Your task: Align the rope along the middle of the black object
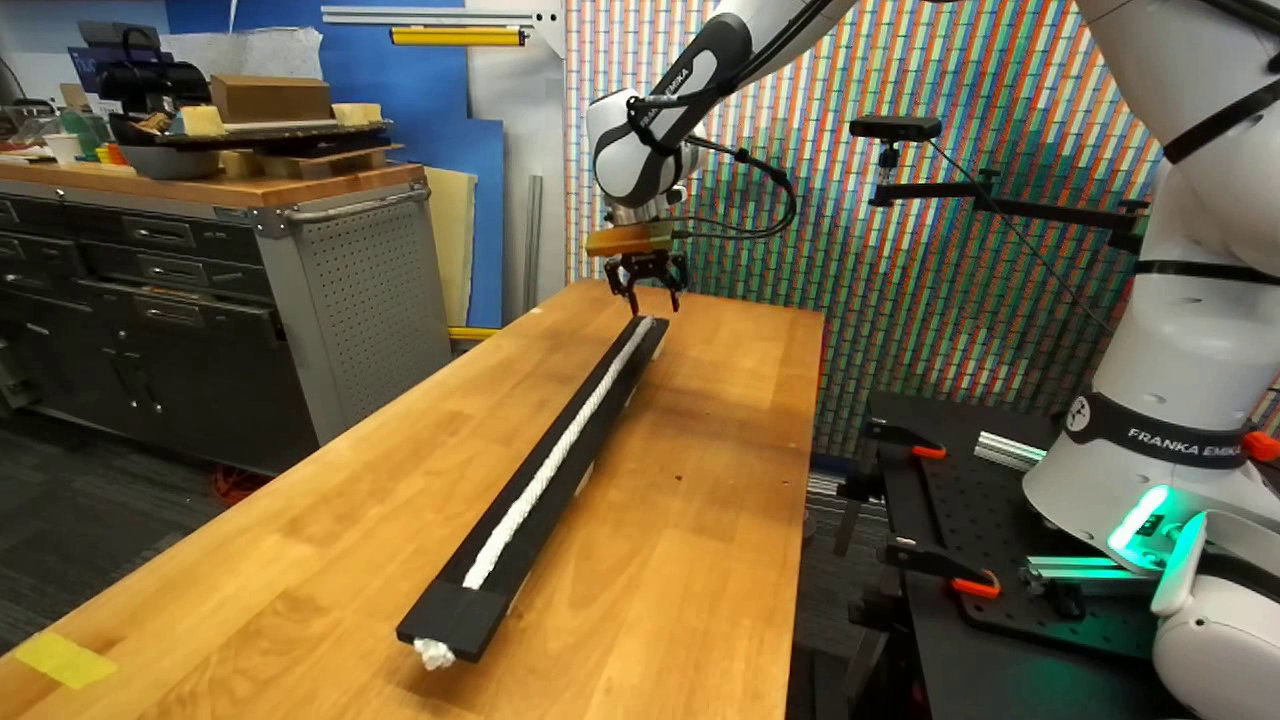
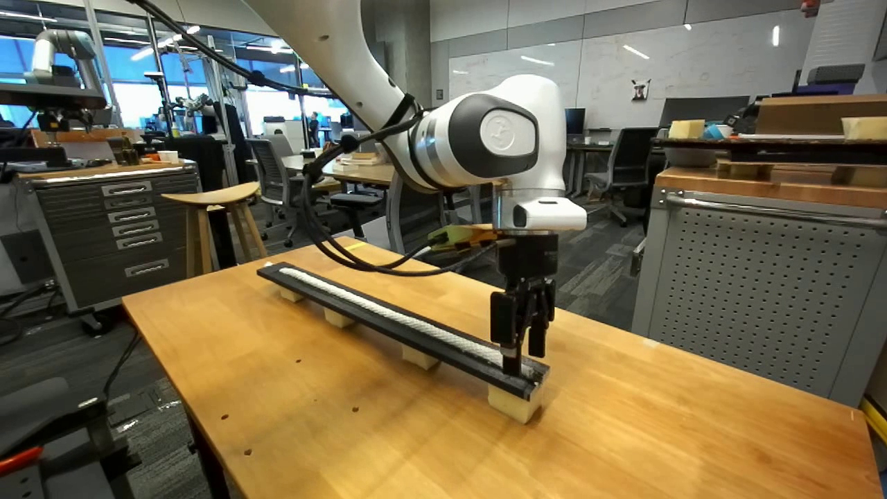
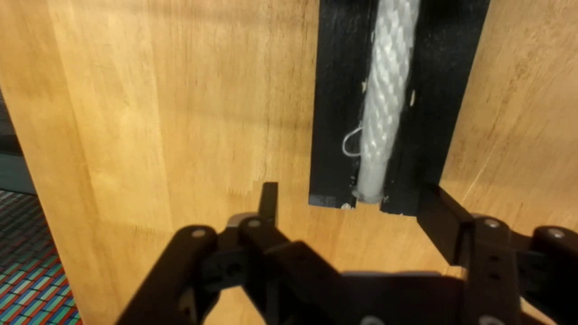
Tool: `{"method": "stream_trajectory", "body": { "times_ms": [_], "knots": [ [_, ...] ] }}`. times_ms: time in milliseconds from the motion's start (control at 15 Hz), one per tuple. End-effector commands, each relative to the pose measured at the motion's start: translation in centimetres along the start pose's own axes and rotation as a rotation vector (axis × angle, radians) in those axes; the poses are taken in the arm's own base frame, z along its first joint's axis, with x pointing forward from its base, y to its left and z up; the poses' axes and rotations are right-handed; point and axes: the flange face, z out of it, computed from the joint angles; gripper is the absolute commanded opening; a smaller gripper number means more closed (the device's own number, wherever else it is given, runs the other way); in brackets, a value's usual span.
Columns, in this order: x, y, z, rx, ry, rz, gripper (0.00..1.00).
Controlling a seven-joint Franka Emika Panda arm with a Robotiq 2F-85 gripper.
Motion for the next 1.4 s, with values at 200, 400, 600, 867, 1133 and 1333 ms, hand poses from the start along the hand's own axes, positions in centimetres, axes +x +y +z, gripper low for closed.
{"method": "stream_trajectory", "body": {
  "times_ms": [200,400,600,867,1133,1333],
  "knots": [
    [-3.2,-1.0,-4.5,0.079,0.049,-0.092,1.00],
    [-7.9,-1.5,-8.2,0.097,0.100,-0.253,1.00],
    [-13.0,-1.6,-11.8,0.126,0.125,-0.415,1.00],
    [-19.3,-0.6,-15.0,0.139,0.086,-0.634,1.00],
    [-24.6,2.6,-17.1,0.146,0.072,-0.855,1.00],
    [-27.8,6.2,-17.7,0.145,0.088,-1.019,1.00]
  ]
}}
